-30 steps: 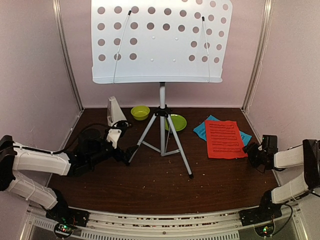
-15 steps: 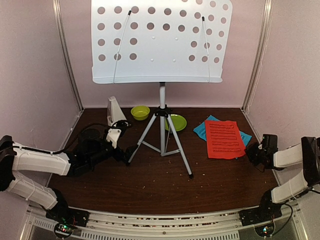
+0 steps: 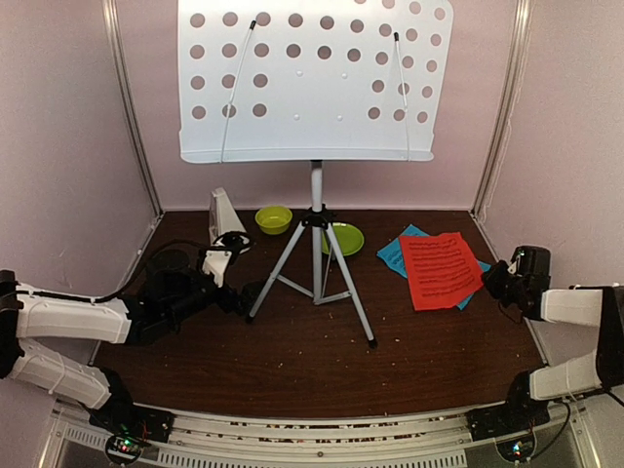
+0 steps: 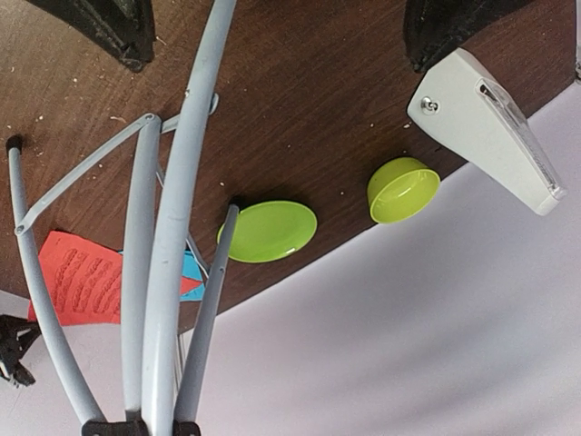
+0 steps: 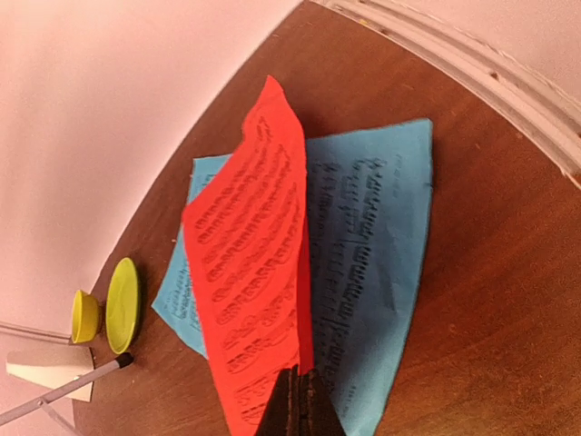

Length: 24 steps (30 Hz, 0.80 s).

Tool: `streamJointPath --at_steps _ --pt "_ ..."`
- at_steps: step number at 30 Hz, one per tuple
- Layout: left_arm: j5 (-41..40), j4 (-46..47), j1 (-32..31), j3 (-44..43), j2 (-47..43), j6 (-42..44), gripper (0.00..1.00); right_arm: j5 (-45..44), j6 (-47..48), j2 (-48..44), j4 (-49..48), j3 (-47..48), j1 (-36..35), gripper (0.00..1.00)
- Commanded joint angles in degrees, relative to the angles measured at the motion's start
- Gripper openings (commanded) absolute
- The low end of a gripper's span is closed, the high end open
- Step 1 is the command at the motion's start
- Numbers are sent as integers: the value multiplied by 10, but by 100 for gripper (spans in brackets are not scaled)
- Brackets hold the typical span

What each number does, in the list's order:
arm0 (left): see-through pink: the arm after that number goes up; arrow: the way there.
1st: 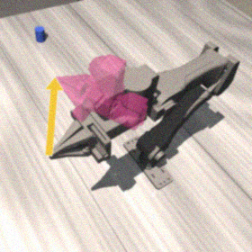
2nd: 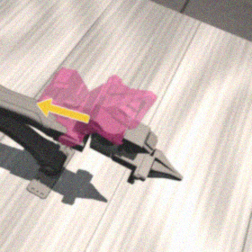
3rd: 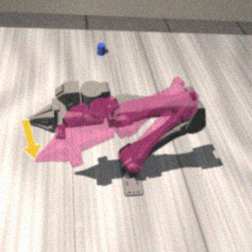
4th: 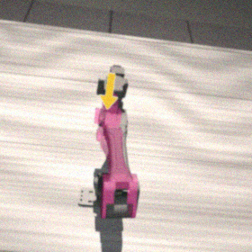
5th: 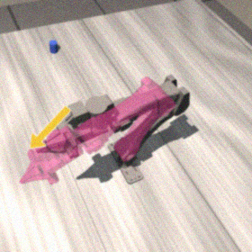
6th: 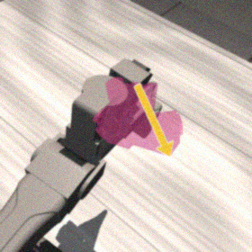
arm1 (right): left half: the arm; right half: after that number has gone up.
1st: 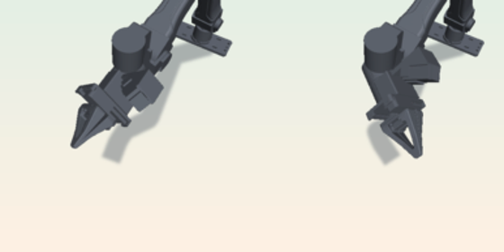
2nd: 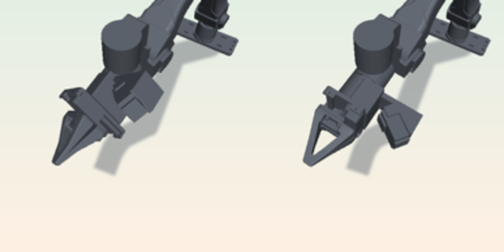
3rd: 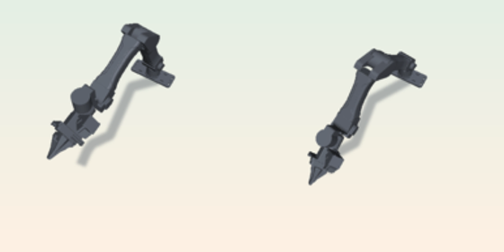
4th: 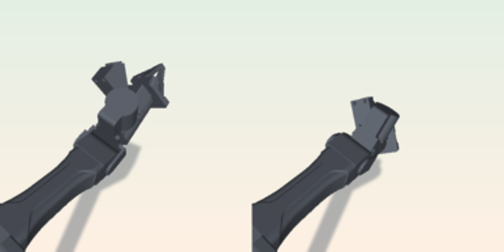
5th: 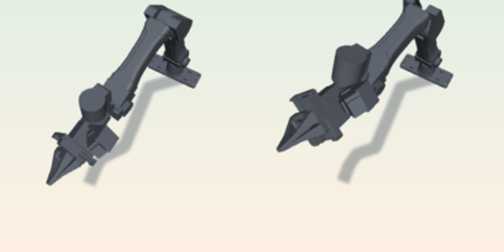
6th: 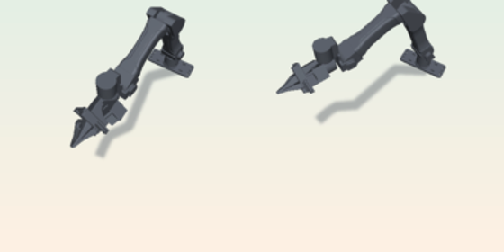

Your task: Set up the instrument practice props

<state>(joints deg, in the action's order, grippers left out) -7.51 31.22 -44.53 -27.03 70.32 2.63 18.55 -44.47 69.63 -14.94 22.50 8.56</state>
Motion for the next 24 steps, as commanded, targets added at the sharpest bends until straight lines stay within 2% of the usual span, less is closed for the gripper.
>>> streamJointPath --at_steps 1,6,11,16,19,24 --pt "-6 -24 -7 -30 -15 17 98 39 111 -63 92 64 2 0" --pt "-10 -46 -22 -50 -23 38 98 55 212 -138 227 133 -18 0" --pt "-11 -63 -40 -69 -29 57 98 59 302 -191 370 208 -75 0" --pt "3 -76 -64 -90 -29 78 98 19 315 -222 471 259 -140 0" --pt "18 -83 -84 -103 -28 102 98 48 324 -234 525 294 -163 0" --pt "91 -121 -98 -135 -27 123 97 94 336 -253 609 353 -208 0"
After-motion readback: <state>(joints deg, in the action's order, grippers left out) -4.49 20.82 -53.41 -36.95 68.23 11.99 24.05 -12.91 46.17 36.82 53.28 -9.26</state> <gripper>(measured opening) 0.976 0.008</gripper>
